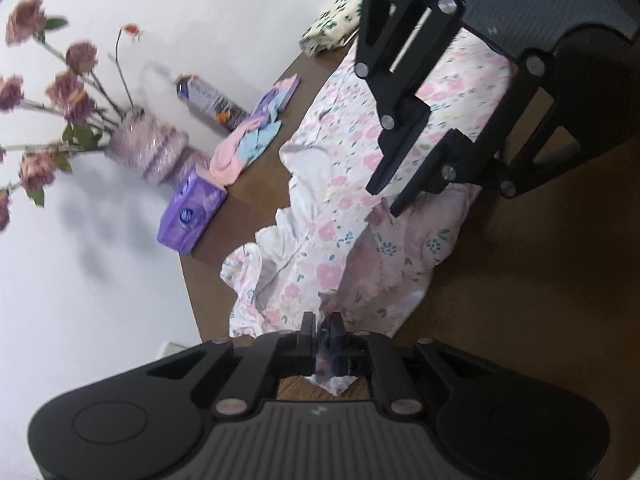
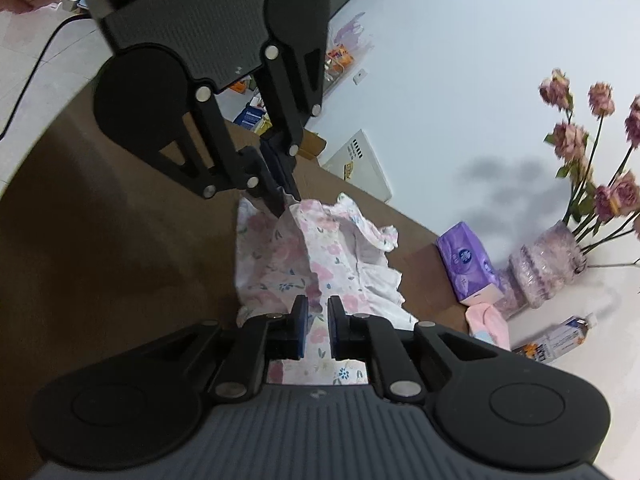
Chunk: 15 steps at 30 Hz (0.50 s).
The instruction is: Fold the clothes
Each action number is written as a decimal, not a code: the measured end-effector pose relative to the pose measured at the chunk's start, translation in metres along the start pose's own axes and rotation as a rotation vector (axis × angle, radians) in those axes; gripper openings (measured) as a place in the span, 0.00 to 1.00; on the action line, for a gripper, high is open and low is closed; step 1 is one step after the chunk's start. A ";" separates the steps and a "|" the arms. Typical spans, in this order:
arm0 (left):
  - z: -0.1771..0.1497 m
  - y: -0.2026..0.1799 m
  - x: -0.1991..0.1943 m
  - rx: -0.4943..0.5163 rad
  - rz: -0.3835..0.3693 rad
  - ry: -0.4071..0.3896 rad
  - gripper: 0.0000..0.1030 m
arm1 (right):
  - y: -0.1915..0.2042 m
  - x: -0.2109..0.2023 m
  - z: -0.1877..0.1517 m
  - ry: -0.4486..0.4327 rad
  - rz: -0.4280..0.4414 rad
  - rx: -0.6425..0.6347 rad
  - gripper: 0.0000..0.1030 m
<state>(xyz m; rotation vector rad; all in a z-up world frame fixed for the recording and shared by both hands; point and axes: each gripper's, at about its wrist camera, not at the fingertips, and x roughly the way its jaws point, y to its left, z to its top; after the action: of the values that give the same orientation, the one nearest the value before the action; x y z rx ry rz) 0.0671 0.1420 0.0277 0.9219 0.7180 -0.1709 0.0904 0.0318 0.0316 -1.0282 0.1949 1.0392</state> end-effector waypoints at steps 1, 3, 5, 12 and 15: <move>0.000 0.002 0.003 -0.020 0.003 0.001 0.15 | -0.002 0.005 -0.002 0.006 0.006 0.008 0.09; 0.000 0.006 0.005 -0.057 0.025 0.003 0.28 | -0.005 0.015 -0.007 0.022 0.011 0.027 0.08; 0.000 0.010 -0.001 -0.089 0.069 -0.008 0.39 | -0.006 0.024 -0.014 0.038 0.010 0.047 0.08; 0.007 0.010 -0.010 -0.163 -0.011 -0.070 0.37 | -0.011 0.036 -0.023 0.035 0.026 0.103 0.08; 0.008 0.006 0.013 -0.188 -0.061 -0.034 0.32 | -0.016 0.028 -0.024 0.028 0.002 0.132 0.08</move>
<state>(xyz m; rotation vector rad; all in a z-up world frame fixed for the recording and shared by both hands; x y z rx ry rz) 0.0834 0.1417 0.0270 0.7166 0.7186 -0.1689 0.1259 0.0287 0.0121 -0.9228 0.2835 1.0008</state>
